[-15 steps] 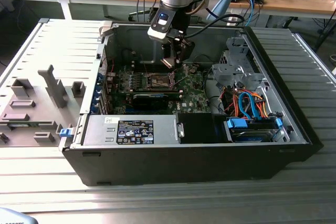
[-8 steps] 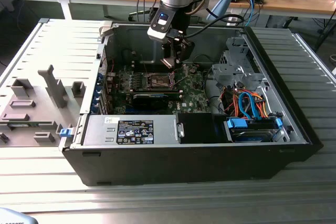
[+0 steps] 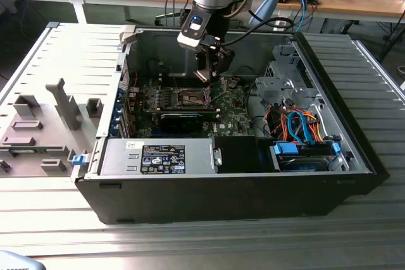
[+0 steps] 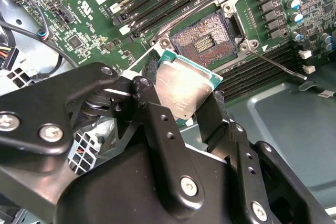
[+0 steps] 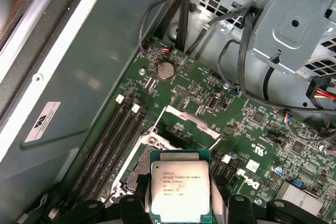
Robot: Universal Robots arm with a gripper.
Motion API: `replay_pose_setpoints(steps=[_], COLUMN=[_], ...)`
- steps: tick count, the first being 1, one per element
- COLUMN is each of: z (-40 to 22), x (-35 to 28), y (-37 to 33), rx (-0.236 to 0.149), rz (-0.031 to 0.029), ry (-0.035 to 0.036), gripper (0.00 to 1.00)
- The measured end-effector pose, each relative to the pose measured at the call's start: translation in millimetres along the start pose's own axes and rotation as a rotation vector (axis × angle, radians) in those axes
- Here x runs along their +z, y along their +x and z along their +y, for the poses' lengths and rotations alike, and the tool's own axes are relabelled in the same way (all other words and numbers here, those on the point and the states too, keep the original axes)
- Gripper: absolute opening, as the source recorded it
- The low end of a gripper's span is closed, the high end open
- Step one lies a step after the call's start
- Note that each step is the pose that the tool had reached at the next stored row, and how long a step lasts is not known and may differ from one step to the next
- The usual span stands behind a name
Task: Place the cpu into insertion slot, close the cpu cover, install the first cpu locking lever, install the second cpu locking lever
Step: 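Place the cpu into insertion slot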
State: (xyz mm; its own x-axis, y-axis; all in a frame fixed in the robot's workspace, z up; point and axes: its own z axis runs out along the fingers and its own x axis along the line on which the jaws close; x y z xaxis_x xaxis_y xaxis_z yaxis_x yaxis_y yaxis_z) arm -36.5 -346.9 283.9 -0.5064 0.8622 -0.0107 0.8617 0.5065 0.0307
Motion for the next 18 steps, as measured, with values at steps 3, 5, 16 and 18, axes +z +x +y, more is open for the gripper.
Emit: replay_pose_setpoints(steps=[3, 5, 16, 18], z=[0.0, 0.0, 0.0, 0.0], x=[0.0, 0.1, 0.4, 0.5], y=[0.0, 0.0, 0.0, 0.0], rx=[0.002, 0.004, 0.024, 0.025], rz=[-0.0001, -0.0001, -0.0007, -0.0008], ry=[0.0, 0.0, 0.0003, 0.0003], gripper=[0.55, 0.55, 0.55, 0.55])
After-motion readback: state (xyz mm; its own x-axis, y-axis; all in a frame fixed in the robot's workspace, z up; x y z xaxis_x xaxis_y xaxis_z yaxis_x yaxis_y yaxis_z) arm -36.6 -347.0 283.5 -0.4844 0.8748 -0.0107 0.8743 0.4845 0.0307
